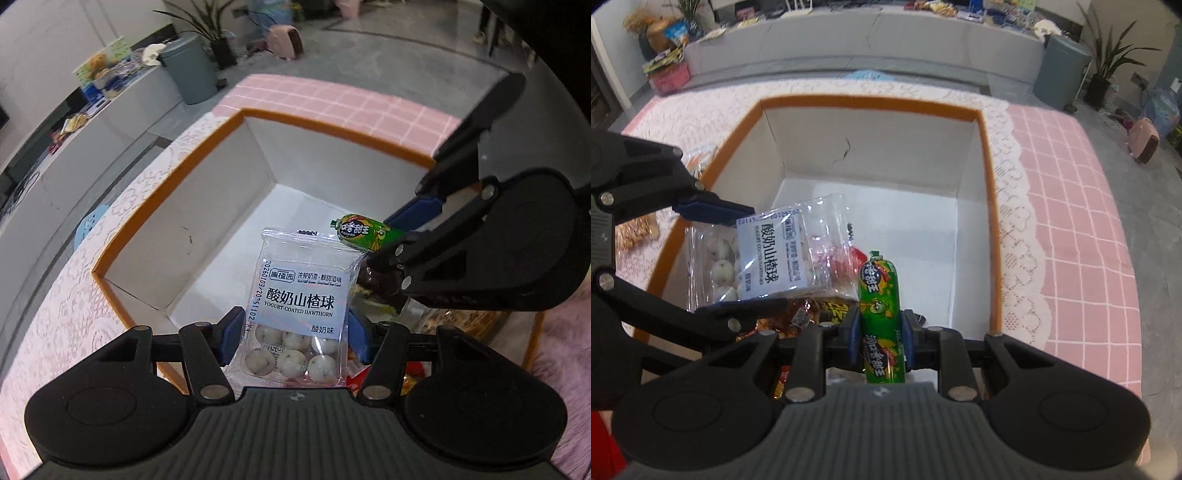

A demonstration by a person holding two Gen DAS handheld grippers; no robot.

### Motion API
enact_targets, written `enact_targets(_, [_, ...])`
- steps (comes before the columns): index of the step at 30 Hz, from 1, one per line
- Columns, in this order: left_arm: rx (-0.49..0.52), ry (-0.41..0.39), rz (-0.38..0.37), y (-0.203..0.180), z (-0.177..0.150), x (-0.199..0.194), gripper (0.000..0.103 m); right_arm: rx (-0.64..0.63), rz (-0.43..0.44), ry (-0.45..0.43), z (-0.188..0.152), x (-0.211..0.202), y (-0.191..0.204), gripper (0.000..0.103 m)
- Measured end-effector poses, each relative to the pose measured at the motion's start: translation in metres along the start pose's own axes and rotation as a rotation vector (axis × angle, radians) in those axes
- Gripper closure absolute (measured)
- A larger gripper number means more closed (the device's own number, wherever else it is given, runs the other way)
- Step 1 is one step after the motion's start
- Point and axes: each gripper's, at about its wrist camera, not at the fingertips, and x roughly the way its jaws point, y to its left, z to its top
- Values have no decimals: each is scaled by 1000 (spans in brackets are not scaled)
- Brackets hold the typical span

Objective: Organize snacks
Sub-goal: 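Lift both held items and carry them over the orange box, then open both tools to drop the items into the box, then move both tools back to the remaining snacks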

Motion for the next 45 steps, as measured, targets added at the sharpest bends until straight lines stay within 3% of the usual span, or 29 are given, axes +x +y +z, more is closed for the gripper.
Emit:
enact_targets(11, [42,68,14,0,-5,28,34,-55,-9,76,4,24,7,82])
enact_targets(24, [45,71,38,1,-7,27,24,-73,-29,115,13,31,15,79])
enact_targets(27, [49,67,62,2,-7,22,22,-74,-43,112,14,29,19,65])
enact_targets(30, [44,48,79,4,-7,14,21,-71,-42,113,19,24,22,59])
enact_targets(35, [-1,4,103,9,-14,-11,22,-62,-51,65,22,5,30,49])
enact_targets(40, [-83,-65,169,18,-29,-42,22,-46,-71,-42,20,-22,43,48])
enact_targets(45, [-144,-82,192,33,-47,-69,22,-39,-38,-118,11,-39,63,48])
